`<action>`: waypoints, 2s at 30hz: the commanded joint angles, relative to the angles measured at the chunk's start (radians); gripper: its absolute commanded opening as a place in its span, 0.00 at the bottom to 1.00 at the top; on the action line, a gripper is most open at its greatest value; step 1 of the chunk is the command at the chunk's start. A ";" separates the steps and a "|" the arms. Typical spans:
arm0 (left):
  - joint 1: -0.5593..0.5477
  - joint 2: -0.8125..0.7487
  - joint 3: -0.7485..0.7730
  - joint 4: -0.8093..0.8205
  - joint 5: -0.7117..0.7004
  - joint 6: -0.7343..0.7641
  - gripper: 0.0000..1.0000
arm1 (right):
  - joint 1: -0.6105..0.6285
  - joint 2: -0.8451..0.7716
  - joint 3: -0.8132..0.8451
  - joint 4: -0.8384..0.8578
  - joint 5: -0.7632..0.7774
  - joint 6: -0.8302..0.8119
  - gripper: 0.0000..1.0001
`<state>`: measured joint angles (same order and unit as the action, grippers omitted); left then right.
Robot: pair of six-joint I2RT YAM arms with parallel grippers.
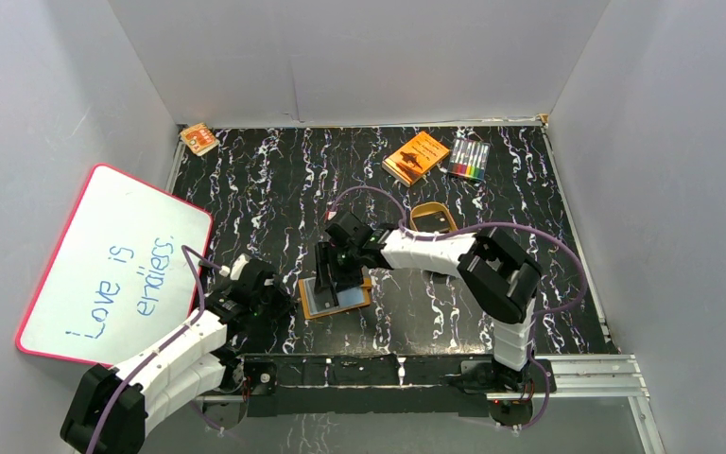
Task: Put the credit cards into the card holder
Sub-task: Insert the credit card into the card holder.
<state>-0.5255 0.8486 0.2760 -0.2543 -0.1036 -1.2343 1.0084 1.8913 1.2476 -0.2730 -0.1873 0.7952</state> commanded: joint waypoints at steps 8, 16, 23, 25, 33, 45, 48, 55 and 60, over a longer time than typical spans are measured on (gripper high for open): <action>-0.004 -0.002 -0.011 -0.116 -0.009 0.017 0.10 | -0.008 -0.144 -0.009 -0.061 0.232 -0.062 0.58; -0.004 0.009 -0.001 -0.138 -0.044 0.013 0.10 | -0.016 -0.106 0.017 -0.111 0.189 -0.153 0.10; -0.004 0.030 -0.002 -0.133 -0.049 0.013 0.10 | -0.016 -0.038 0.011 -0.115 0.101 -0.160 0.00; -0.004 0.031 -0.005 -0.128 -0.046 0.012 0.10 | -0.015 -0.028 0.003 -0.105 0.081 -0.161 0.00; -0.004 0.042 -0.012 -0.111 -0.039 0.014 0.09 | -0.014 0.010 0.007 -0.099 0.034 -0.167 0.00; -0.004 0.052 -0.040 -0.069 -0.003 0.008 0.06 | -0.009 0.051 0.016 -0.081 -0.028 -0.156 0.00; -0.004 0.053 -0.043 -0.061 0.003 0.009 0.06 | -0.007 0.052 0.020 -0.069 -0.044 -0.149 0.00; -0.004 0.069 -0.048 -0.035 0.028 0.010 0.01 | 0.006 0.081 0.066 -0.084 -0.053 -0.143 0.00; -0.004 0.066 -0.052 -0.022 0.037 0.009 0.00 | 0.014 0.095 0.097 -0.090 -0.055 -0.136 0.00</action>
<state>-0.5262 0.8852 0.2729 -0.2065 -0.0890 -1.2350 1.0039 1.9611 1.2905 -0.3792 -0.2279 0.6506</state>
